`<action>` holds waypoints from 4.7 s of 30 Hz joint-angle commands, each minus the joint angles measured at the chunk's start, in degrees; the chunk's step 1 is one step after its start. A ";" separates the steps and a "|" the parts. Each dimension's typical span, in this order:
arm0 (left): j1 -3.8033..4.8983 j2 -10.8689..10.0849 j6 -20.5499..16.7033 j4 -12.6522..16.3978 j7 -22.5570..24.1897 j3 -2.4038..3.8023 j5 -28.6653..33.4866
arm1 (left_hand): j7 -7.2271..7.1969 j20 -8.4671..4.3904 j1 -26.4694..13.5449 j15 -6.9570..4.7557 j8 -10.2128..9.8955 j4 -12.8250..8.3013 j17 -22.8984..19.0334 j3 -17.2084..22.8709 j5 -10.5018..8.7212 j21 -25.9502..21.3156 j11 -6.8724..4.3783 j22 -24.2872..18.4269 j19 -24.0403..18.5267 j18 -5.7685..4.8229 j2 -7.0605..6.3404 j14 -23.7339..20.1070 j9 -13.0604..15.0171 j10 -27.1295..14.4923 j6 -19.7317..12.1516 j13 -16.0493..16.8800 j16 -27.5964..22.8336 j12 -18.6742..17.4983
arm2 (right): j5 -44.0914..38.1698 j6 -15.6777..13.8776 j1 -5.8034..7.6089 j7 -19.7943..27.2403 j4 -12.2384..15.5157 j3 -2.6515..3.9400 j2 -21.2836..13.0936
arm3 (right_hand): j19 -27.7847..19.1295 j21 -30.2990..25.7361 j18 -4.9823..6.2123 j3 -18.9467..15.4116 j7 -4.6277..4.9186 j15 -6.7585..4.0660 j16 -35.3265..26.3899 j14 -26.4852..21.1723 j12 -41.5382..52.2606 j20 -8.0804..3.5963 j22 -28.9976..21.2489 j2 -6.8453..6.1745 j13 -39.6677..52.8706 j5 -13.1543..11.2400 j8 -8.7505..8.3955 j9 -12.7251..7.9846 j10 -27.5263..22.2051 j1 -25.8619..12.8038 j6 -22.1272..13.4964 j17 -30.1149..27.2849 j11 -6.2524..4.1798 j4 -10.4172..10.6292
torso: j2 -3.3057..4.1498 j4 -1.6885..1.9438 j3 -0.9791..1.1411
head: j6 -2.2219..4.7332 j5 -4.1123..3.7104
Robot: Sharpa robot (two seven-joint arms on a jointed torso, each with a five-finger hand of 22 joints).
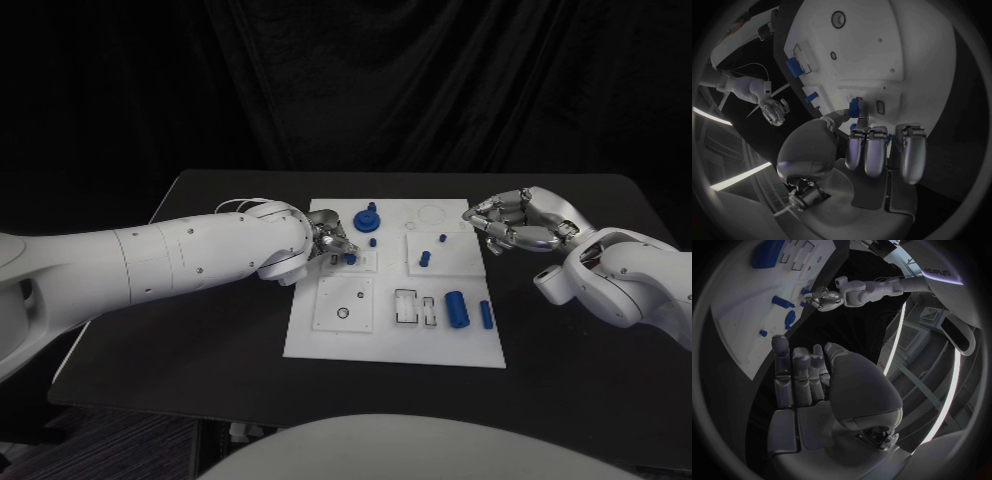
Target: Assemble the parts on the task board
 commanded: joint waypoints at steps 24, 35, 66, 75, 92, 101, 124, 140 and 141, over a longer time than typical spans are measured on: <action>-0.54 -1.57 -5.89 1.38 3.01 0.03 -2.41 | -0.95 -0.11 0.00 -0.20 0.19 -1.06 15.09 1.51 0.22 -0.31 -0.13 4.82 0.00 -0.23 0.18 6.15 0.38 6.04 1.03 15.09 0.15 0.20 | 0.10 0.78 -0.26 -0.91 0.12 0.04 -0.16 | -0.55 -0.45 1.09 0.41 -0.06 -0.06 -0.40 -0.51 0.05 0.07 -0.14 -0.11 -0.22 0.14 0.44 -0.06 -0.48 0.22 -0.41 -0.18 0.19 -0.02 | 0.14 0.12 -0.03 | -0.01 -0.26; -1.51 -1.67 -7.23 1.57 3.42 0.03 -3.43 | -0.95 -0.13 -0.35 -0.21 0.01 -0.63 15.09 1.29 -0.72 -0.41 -0.12 4.67 -0.09 -0.20 0.21 6.15 0.58 6.04 0.94 15.09 0.15 0.20 | 0.10 0.81 -0.26 -0.96 0.17 0.04 -0.16 | -0.55 -0.45 1.09 0.41 -0.06 -0.06 -0.40 -0.51 0.05 0.07 -0.14 -0.11 -0.22 0.14 0.44 -0.06 -0.48 0.22 -0.41 -0.18 0.19 -0.02 | 0.09 0.06 -0.01 | -0.01 -0.53; -2.71 -2.48 -8.18 2.48 3.95 0.03 -3.53 | -0.96 -0.13 -0.78 -0.20 -0.44 0.33 15.09 0.81 -2.92 -0.72 -0.12 4.12 -0.44 -0.06 0.41 6.15 0.88 6.04 0.89 15.09 0.15 0.20 | 0.10 1.45 -0.39 -1.55 0.00 0.04 -0.13 | -0.62 -0.69 1.12 0.45 -0.07 -0.05 -0.36 -0.56 0.11 0.08 -0.17 -0.18 -0.31 0.18 0.59 -0.05 -0.52 0.26 -0.45 -0.27 0.18 -0.10 | 0.04 -0.03 -0.02 | -0.01 -0.58; -3.01 -2.46 -8.17 2.52 4.07 0.03 -3.53 | -0.87 -0.07 -1.64 -0.13 -1.19 2.19 15.09 -0.77 -6.88 -0.93 -0.05 3.92 -0.58 -0.01 0.46 6.15 1.05 6.04 1.05 15.09 0.15 0.20 | 0.10 1.84 -0.42 -1.93 -0.14 0.04 -0.09 | -0.63 -0.74 1.12 0.49 -0.08 -0.05 -0.38 -0.59 0.11 0.08 -0.17 -0.17 -0.34 0.22 0.62 -0.05 -0.54 0.31 -0.46 -0.31 0.18 -0.15 | 0.05 0.00 -0.01 | -0.01 -0.65; -3.45 -2.21 -8.67 1.96 4.00 0.03 -3.53 | -0.42 0.20 -2.85 0.18 -3.37 7.11 15.09 -6.24 -12.35 -1.36 0.35 3.46 -0.87 0.12 0.21 6.15 0.43 6.04 1.00 15.09 0.15 0.20 | 0.10 2.68 -0.45 -2.79 -0.19 0.04 -0.05 | -0.77 -1.02 1.18 0.56 -0.09 -0.06 -0.51 -0.71 0.02 0.08 -0.26 -0.16 -0.53 0.29 0.68 -0.05 -0.75 0.39 -0.48 -0.46 0.16 -0.23 | 0.10 -0.11 -0.04 | -0.01 -0.95; -3.57 -2.30 -7.49 1.82 3.71 0.03 -3.53 | -0.42 0.24 -2.80 0.21 -3.61 7.80 15.09 -7.30 -12.32 -1.32 0.37 3.63 -0.76 0.09 0.10 6.15 0.38 6.04 1.23 15.09 0.15 0.20 | 0.10 3.13 -0.45 -3.21 -0.26 0.04 0.03 | -0.81 -1.12 1.19 0.60 -0.10 -0.06 -0.54 -0.76 -0.03 0.08 -0.28 -0.16 -0.64 0.35 0.71 -0.05 -0.86 0.45 -0.50 -0.52 0.16 -0.29 | 0.11 0.03 0.00 | -0.01 -1.11; -3.63 -2.26 -5.39 2.00 4.12 0.03 -3.53 | -0.76 -0.02 2.95 -0.08 -4.51 2.34 15.09 -5.19 -2.20 -1.44 0.03 3.83 -0.69 0.07 -0.88 6.15 0.91 6.04 1.18 15.09 0.15 0.20 | 0.10 3.66 -0.46 -3.87 -0.19 0.04 0.10 | -1.02 -1.54 1.27 0.63 -0.07 -0.06 -0.65 -0.87 -0.15 0.08 -0.42 -0.15 -0.86 0.41 0.76 -0.05 -1.10 0.44 -0.54 -0.65 0.18 -0.29 | 0.14 0.04 0.01 | -0.01 -1.55; -3.77 -3.90 -17.05 4.52 8.98 0.03 -7.26 | -1.03 -0.17 4.67 -0.26 -3.88 -0.37 15.09 -2.61 -2.04 -0.81 -0.19 5.31 0.22 -0.25 -0.65 6.15 2.15 6.04 2.03 15.09 0.15 0.20 | 0.10 3.65 -0.47 -3.96 -0.17 0.04 -0.07 | -1.24 -1.96 1.34 0.65 -0.05 -0.05 -0.76 -0.99 -0.24 0.08 -0.56 -0.16 -1.03 0.44 0.79 -0.06 -1.30 0.42 -0.59 -0.77 0.19 -0.29 | 0.11 0.02 -0.04 | -0.01 -1.64; -3.80 -4.02 -17.91 4.71 9.21 0.03 -7.69 | -1.03 -0.17 4.67 -0.26 -3.88 -0.37 15.09 -2.61 -2.04 -0.81 -0.19 5.31 0.22 -0.25 -0.65 6.15 2.15 6.04 2.03 15.09 0.15 0.20 | 0.10 3.64 -0.47 -3.96 -0.17 0.04 -0.06 | -1.24 -1.96 1.34 0.65 -0.05 -0.05 -0.76 -0.99 -0.24 0.08 -0.56 -0.16 -1.03 0.44 0.79 -0.06 -1.30 0.42 -0.59 -0.77 0.19 -0.29 | 0.10 0.03 -0.03 | -0.01 -1.67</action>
